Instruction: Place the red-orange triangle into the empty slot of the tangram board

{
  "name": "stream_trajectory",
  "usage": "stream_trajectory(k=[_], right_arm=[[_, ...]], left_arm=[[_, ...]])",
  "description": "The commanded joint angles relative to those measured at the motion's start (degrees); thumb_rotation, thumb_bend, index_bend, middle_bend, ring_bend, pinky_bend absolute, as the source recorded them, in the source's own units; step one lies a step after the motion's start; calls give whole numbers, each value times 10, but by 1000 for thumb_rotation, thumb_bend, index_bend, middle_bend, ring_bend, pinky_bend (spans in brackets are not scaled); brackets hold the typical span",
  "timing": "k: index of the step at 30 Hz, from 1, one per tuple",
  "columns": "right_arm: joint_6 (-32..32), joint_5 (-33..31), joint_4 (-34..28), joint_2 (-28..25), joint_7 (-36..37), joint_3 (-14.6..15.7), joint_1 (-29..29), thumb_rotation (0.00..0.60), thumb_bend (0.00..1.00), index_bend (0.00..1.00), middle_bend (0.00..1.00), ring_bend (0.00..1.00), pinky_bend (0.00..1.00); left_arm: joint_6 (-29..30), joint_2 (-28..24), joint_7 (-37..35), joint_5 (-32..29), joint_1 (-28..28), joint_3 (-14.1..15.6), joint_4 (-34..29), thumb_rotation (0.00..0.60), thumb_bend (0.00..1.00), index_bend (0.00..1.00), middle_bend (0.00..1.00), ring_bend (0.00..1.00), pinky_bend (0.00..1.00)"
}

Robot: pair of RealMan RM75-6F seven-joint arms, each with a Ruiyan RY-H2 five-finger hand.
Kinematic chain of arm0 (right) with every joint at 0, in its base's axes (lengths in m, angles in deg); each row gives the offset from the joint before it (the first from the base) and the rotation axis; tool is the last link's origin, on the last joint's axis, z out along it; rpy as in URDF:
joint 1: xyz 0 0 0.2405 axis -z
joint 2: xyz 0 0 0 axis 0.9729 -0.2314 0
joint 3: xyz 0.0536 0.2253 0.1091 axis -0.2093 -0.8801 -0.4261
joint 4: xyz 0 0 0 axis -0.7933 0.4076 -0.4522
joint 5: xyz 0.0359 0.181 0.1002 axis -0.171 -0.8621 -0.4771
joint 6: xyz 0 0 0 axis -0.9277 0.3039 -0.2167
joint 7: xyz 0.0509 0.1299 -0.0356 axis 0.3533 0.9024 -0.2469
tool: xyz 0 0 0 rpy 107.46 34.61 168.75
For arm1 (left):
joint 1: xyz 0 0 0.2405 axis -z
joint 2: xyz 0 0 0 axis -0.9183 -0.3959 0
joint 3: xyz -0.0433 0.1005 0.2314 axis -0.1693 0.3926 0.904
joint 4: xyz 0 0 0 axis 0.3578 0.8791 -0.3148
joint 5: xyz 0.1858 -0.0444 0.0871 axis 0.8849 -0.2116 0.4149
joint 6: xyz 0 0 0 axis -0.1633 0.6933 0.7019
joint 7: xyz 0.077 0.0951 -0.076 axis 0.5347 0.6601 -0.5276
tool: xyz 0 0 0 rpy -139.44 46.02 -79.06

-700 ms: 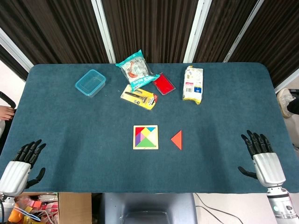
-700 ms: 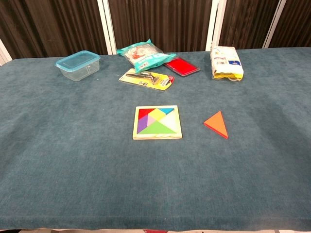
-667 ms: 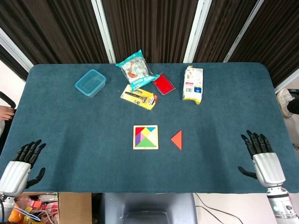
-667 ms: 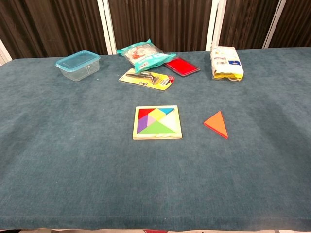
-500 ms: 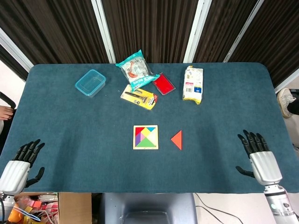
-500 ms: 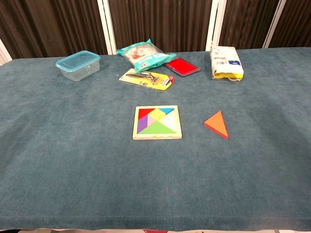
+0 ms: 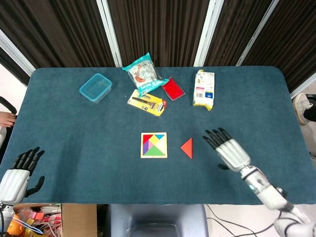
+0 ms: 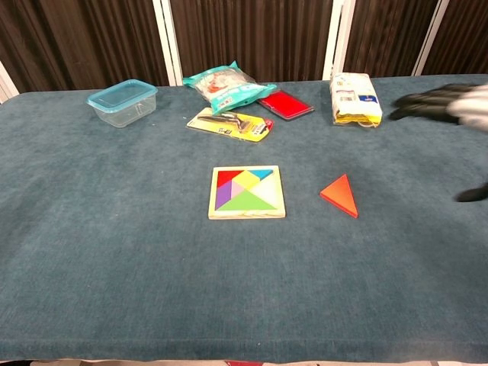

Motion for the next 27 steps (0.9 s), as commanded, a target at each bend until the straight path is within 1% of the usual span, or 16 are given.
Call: stream_trajectory(k=[1,3,6,10,17,19,24,27], right_arm=[[-47,5,34,30,-8,-8,-50,600,238,323,0,0,6],[-55,11,56,46,-10,-6,-65,600,264,362,0,0,0],[-66,9,80,62,-24,-3,-81,600,288,387,0,0,0],[-75,3,107,81,-43,-1,-95,600,290,389,0,0,0],[-108,-18,142,113,-71,4,-122,600,294,392,0,0,0],[-114,-26,148,122,-76,3,-127,600,295,393,0,0,0],[-127,-41,160,144,-89,4,-142,600,346,405,0,0,0],[-127,-48,162,151,-99,5,-147,600,349,406,0,0,0]], left_arm=[[-3,0,3,-2,1,0,-2,600,458,0,0,15,103],[-9,-1,6,-6,3,-1,-5,600,458,0,0,15,103],[-12,-2,7,-10,3,-1,-7,600,456,0,0,15,102],[-11,-2,5,-9,3,0,-5,600,457,0,0,15,103],[-14,0,7,-12,4,-1,-5,600,456,0,0,15,102],[-15,0,8,-12,4,0,-6,600,456,0,0,15,103],[-15,-1,3,-12,5,-1,-5,600,457,0,0,15,103],[-16,-2,0,-13,5,-1,-4,600,456,0,0,15,103]])
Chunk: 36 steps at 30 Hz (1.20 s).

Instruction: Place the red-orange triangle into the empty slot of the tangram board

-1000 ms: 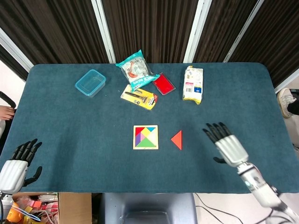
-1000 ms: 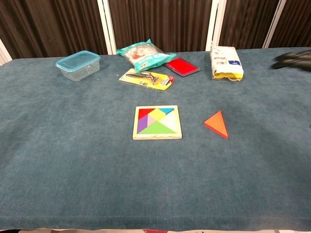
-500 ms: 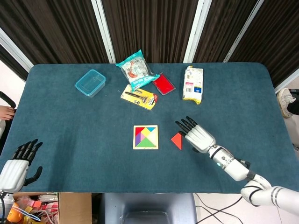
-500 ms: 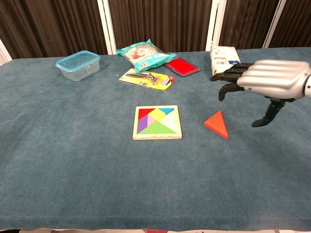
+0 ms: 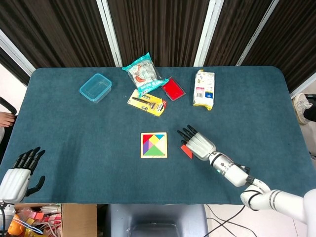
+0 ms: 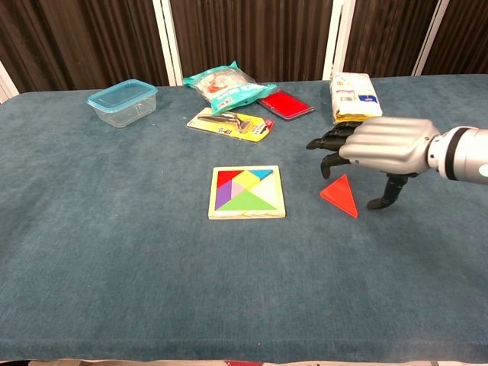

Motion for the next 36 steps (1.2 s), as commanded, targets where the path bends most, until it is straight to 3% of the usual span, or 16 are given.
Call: stream_trajectory(k=[1,19,25,36], right_arm=[[-1,-7,3,6,-9,1,-4,600,349,406,0,0,0],[-17,-61,13,22,-48,10,-22,600,376,452,0,0,0],[-13,-68,14,26,-51,14,-25,600,429,506,0,0,0],[11,-71,15,31,-57,18,-27,600,433,602,8,0,0]], left_arm=[[0,-1,-2,0,0,0,1,600,455,0,0,15,103],[3,-2,-7,2,-1,1,2,600,456,0,0,15,104],[2,-3,-8,2,0,1,1,600,457,0,0,15,104],[7,-3,-11,6,-2,3,2,600,457,0,0,15,104]])
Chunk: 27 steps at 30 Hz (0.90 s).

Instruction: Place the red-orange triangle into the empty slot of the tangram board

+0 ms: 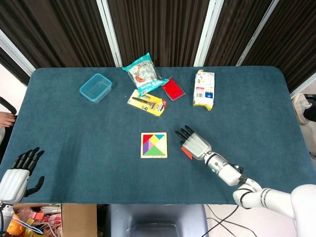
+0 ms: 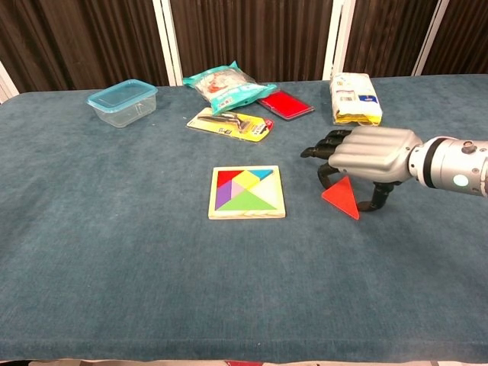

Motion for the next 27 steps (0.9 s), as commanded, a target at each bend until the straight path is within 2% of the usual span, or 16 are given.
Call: stream_trajectory(k=[1,7,14,18,22,27], right_arm=[[13,2,-7,-4,4,-3,1,600,433,603,9,0,0],[35,2,-36,-18,-2,-16,-4,600,433,617,19,0,0],[43,-10,-57,-11,-38,-39,-23,600,433,617,31,0,0],[41,-55,-50,46,-98,-76,-55,600,433,617,35,0,0],[54,-89,-25,94,-150,-85,-69,600,433,617,41,0,0],[54,-117,14,143,-176,-89,-88,600,433,619,42,0,0]], left_arm=[[-1,0,0,0,0,0,0,600,457,0,0,15,104],[2,-2,-2,2,0,0,-1,600,457,0,0,15,104],[3,-2,-4,3,-1,1,-1,600,457,0,0,15,104],[10,-6,-11,4,-3,-1,0,600,456,0,0,15,104],[11,-9,-18,4,-3,-1,0,600,457,0,0,15,104],[13,-11,-27,8,-4,0,3,600,457,0,0,15,104]])
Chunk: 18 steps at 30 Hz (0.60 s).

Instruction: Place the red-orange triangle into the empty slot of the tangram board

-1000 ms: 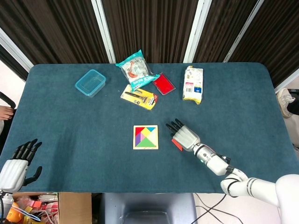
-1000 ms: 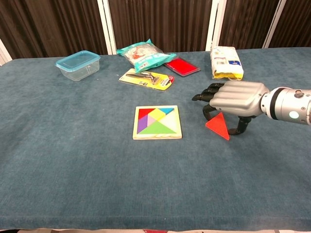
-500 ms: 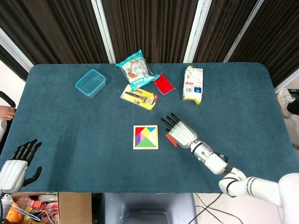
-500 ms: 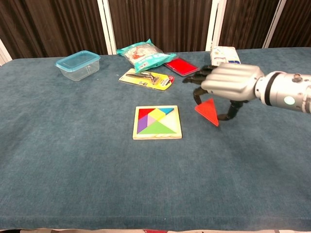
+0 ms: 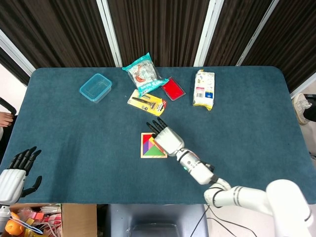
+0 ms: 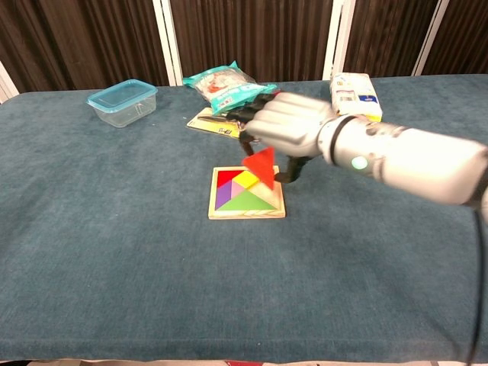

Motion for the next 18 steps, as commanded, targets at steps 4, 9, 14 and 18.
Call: stream_trajectory(k=[4,9,14,18], right_arm=[[1,-26,39,40,-29,1,-22,600,433,618,42,0,0],[4,-30,44,36,-46,12,-23,600,433,618,42,0,0],[3,-40,47,29,-61,21,-24,600,433,618,42,0,0],[1,-47,50,29,-66,25,-25,600,433,618,43,0,0]], left_arm=[[5,-2,-8,3,-1,0,2,600,456,0,0,15,104],[3,-3,-9,4,-1,1,2,600,457,0,0,15,104],[4,-2,-5,5,-2,2,0,600,457,0,0,15,104],[2,-1,-3,5,-1,2,0,600,456,0,0,15,104]])
